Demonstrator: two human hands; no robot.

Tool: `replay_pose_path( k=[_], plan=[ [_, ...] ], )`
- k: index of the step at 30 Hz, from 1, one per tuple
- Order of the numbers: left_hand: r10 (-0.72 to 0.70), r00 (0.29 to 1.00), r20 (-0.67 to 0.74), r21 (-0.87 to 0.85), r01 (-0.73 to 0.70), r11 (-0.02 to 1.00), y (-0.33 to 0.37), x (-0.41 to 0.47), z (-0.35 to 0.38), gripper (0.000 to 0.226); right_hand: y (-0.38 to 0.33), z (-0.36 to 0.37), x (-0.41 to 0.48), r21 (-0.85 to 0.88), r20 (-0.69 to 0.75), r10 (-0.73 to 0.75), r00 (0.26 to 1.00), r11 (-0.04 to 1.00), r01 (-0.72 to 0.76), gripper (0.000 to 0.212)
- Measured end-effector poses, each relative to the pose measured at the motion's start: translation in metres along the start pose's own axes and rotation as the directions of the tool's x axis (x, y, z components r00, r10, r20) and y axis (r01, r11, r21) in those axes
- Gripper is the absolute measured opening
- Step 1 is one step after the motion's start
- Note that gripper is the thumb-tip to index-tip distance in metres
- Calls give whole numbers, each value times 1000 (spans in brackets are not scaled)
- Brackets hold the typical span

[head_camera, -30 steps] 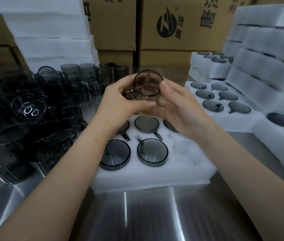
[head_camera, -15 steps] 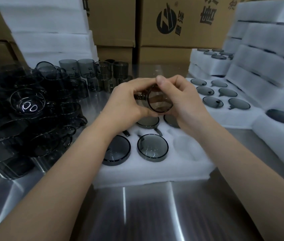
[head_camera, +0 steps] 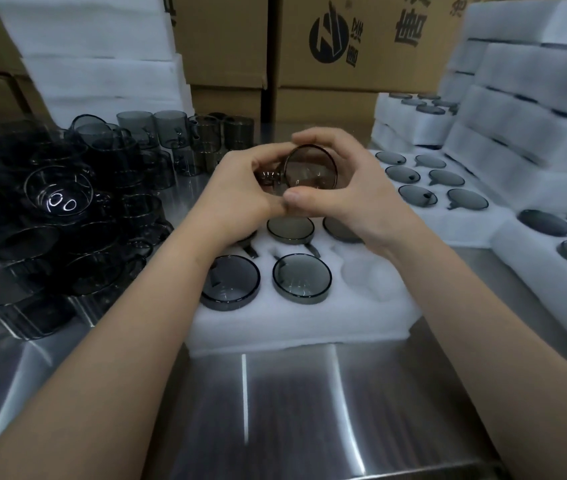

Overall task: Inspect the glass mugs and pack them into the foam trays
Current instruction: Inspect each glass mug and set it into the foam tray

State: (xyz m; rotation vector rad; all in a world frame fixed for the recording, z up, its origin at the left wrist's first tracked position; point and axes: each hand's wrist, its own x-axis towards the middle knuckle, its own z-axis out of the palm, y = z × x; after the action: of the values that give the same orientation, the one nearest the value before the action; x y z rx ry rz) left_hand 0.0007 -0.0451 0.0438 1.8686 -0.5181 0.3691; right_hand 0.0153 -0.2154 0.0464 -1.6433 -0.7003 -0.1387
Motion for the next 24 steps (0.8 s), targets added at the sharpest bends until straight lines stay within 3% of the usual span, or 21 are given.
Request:
replay_pose_path(
  k=[8, 14, 20, 24],
  plan=[
    [-83, 996, 18, -81, 84, 993, 4, -9, -14, 57, -7, -11, 0, 261, 172, 119, 978, 952, -161, 59],
    [-41, 998, 53, -192, 50, 980, 0, -19, -15, 63, 2, -17, -4, 360, 263, 143, 954, 903, -234, 46],
    [-30, 1000, -5, -194, 28, 981, -3, -20, -9, 66, 6, -14, -3, 465, 138, 206, 969, 850, -247, 29],
    [-18, 982, -186, -49, 9, 999, -2, -19, -7, 66, 5, -12, -3, 551, 40, 213, 976, 810, -199, 15]
  ],
)
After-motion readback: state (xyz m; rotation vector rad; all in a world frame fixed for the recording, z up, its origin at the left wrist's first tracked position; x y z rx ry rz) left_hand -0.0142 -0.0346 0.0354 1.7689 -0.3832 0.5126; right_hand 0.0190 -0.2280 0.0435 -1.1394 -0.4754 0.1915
